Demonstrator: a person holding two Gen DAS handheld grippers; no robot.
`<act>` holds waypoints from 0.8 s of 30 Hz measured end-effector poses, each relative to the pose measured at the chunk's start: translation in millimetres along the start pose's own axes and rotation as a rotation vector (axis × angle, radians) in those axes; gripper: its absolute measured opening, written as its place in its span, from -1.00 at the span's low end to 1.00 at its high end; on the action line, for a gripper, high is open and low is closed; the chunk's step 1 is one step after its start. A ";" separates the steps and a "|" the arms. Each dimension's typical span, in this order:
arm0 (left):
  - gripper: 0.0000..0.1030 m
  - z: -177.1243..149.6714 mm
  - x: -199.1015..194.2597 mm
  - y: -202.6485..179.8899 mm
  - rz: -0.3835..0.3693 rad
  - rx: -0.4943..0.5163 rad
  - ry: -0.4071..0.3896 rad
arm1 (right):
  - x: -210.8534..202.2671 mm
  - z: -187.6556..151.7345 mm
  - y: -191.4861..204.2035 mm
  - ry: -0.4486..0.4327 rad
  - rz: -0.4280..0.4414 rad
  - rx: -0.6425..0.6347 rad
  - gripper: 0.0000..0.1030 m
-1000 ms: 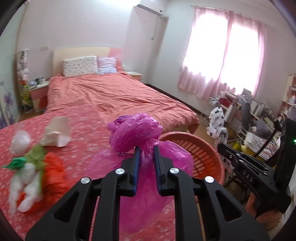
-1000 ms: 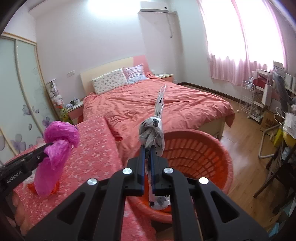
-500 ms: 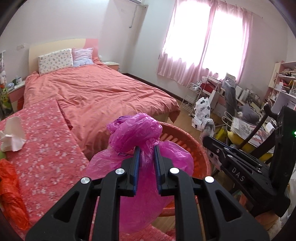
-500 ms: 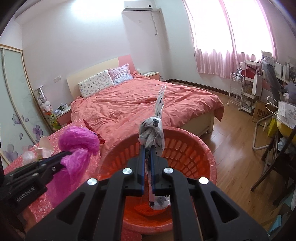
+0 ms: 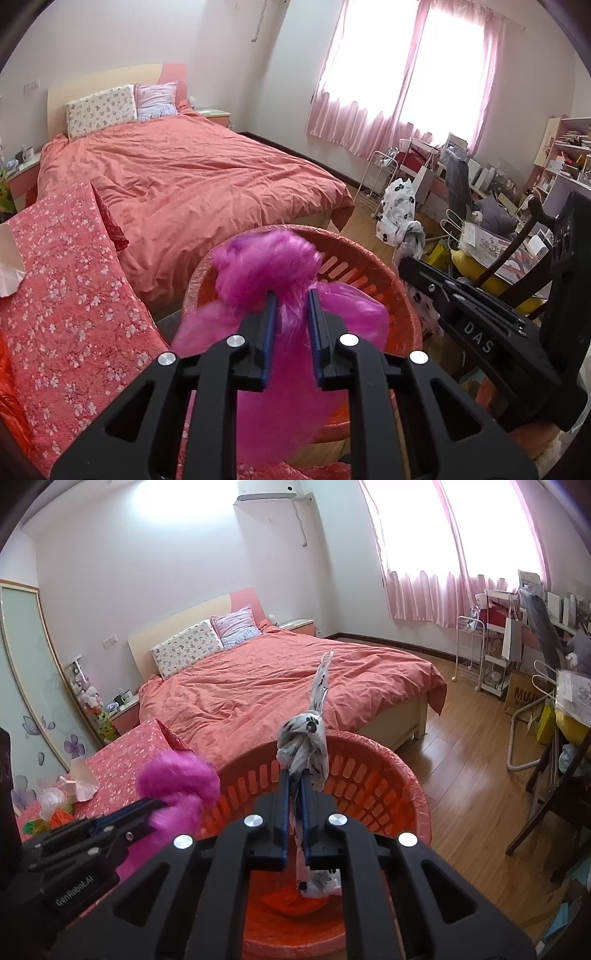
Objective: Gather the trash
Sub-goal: 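Open both tools to drop the items into the basket, then grasp the red bag with the right tool while the left tool grasps the clear bag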
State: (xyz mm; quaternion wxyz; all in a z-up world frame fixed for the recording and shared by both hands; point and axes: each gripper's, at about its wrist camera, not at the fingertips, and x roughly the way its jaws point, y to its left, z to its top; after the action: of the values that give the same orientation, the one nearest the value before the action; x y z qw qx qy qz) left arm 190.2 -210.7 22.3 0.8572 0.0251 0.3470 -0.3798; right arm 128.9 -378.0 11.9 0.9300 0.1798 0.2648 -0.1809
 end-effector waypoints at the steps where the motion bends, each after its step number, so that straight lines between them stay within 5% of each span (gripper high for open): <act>1: -0.65 -0.1 1.4 0.9 0.002 -0.002 0.004 | 2.3 0.6 -0.5 0.005 0.006 0.006 -0.79; 5: -0.21 -2.5 5.2 7.4 0.034 -0.019 0.016 | 8.1 0.4 -4.2 0.014 0.011 0.020 -0.69; 9: -0.10 -5.0 3.1 17.1 0.068 -0.041 0.028 | 10.4 -2.8 -4.4 0.019 0.001 0.015 -0.39; 14: -0.04 -9.9 -9.4 33.8 0.116 -0.065 0.022 | 6.7 -4.7 -3.5 0.012 -0.016 0.004 -0.20; 24: -0.03 -21.6 -59.4 71.2 0.228 -0.125 0.000 | -7.8 -10.3 29.9 0.023 0.010 -0.041 -0.19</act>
State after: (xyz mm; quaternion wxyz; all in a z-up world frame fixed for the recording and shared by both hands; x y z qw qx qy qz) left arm 197.4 -115.8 26.8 0.8947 0.0107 0.3648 -0.2574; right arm 131.2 -345.6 15.2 0.9312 0.1642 0.2782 -0.1689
